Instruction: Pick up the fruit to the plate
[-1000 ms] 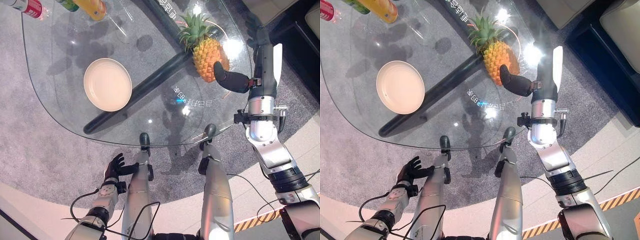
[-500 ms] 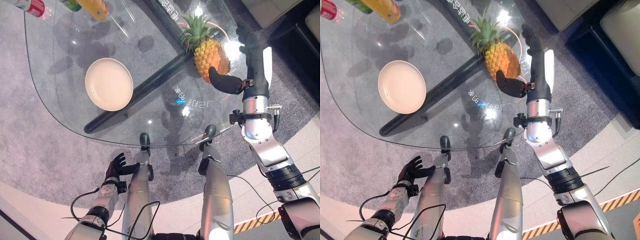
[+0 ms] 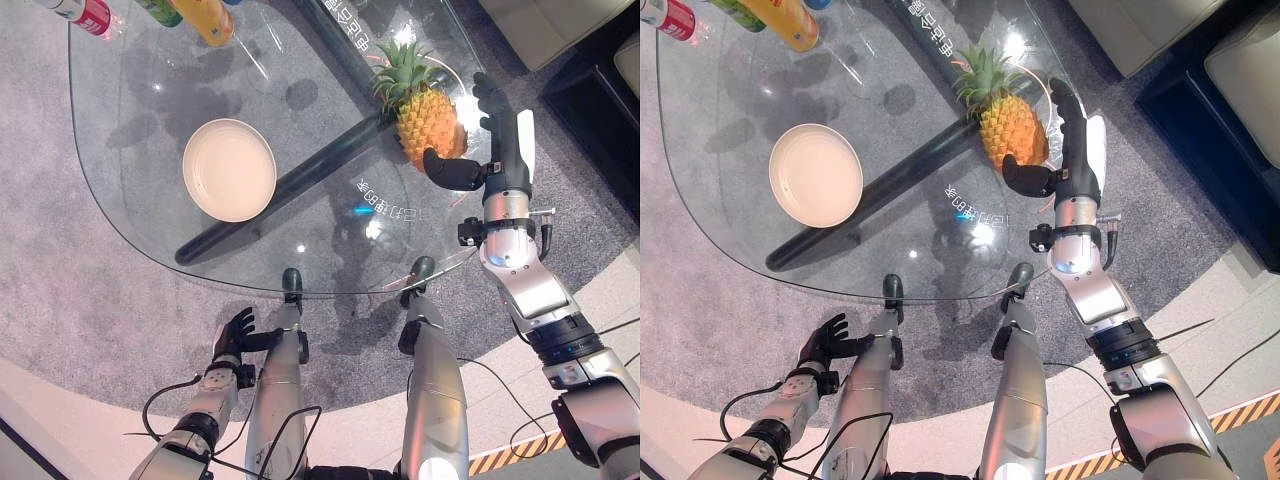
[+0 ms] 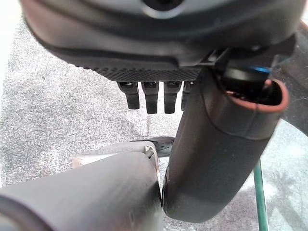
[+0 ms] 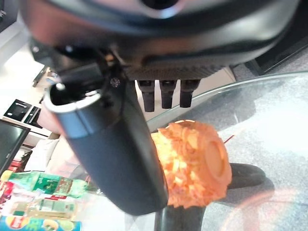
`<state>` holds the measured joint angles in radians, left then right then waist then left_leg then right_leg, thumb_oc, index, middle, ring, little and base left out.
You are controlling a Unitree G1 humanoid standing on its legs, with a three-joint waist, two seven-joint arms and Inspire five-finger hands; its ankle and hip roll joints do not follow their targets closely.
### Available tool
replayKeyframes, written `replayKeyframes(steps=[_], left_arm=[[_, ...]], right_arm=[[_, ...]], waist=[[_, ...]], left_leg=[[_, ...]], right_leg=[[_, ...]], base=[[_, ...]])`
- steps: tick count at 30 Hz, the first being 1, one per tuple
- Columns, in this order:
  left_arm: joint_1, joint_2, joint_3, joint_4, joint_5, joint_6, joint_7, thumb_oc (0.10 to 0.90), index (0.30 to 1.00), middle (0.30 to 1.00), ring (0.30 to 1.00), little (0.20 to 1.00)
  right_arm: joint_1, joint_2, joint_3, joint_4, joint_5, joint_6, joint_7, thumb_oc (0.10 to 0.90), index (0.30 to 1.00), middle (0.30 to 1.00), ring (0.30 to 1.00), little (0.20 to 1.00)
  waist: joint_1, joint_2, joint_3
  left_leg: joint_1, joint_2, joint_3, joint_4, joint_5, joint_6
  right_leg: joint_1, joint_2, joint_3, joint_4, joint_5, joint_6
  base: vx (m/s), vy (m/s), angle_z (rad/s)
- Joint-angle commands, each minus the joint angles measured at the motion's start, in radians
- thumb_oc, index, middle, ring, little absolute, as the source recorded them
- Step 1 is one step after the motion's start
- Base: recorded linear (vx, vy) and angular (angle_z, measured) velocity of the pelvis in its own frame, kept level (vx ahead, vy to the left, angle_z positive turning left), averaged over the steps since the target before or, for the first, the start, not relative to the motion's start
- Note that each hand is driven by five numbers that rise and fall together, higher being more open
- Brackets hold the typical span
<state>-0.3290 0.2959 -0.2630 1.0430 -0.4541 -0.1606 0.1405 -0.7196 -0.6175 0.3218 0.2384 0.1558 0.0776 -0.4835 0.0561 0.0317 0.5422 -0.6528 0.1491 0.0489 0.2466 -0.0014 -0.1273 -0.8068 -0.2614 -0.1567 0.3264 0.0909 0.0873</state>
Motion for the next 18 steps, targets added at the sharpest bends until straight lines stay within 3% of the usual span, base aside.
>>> replayKeyframes(steps=[1, 18], left_arm=[[0.045, 0.047, -0.028, 0.028, 0.021, 0.014, 0.009, 0.800, 0.900, 0.900, 0.900, 0.900], [0.042, 0.044, -0.048, 0.014, 0.022, 0.022, 0.007, 0.800, 0.900, 0.900, 0.900, 0.900]], right_arm=[[-0.061, -0.024, -0.010, -0.065, 0.000, -0.037, -0.035, 0.800, 0.900, 0.900, 0.900, 0.900], [-0.132, -0.017, 0.048, 0.018, 0.020, 0.076, -0.003, 0.800, 0.900, 0.900, 0.900, 0.900]], waist=[[-0.006, 0.049, -0.022], [0.011, 0.060, -0.022]], left_leg=[[-0.051, 0.046, -0.025, 0.011, 0.064, -0.008], [-0.050, 0.045, -0.025, 0.004, 0.071, -0.008]], right_leg=[[0.013, -0.100, 0.026, 0.075, -0.060, 0.100], [0.012, -0.102, 0.022, 0.078, -0.061, 0.096]], base=[[0.00, 0.000, 0.00], [0.00, 0.000, 0.00]])
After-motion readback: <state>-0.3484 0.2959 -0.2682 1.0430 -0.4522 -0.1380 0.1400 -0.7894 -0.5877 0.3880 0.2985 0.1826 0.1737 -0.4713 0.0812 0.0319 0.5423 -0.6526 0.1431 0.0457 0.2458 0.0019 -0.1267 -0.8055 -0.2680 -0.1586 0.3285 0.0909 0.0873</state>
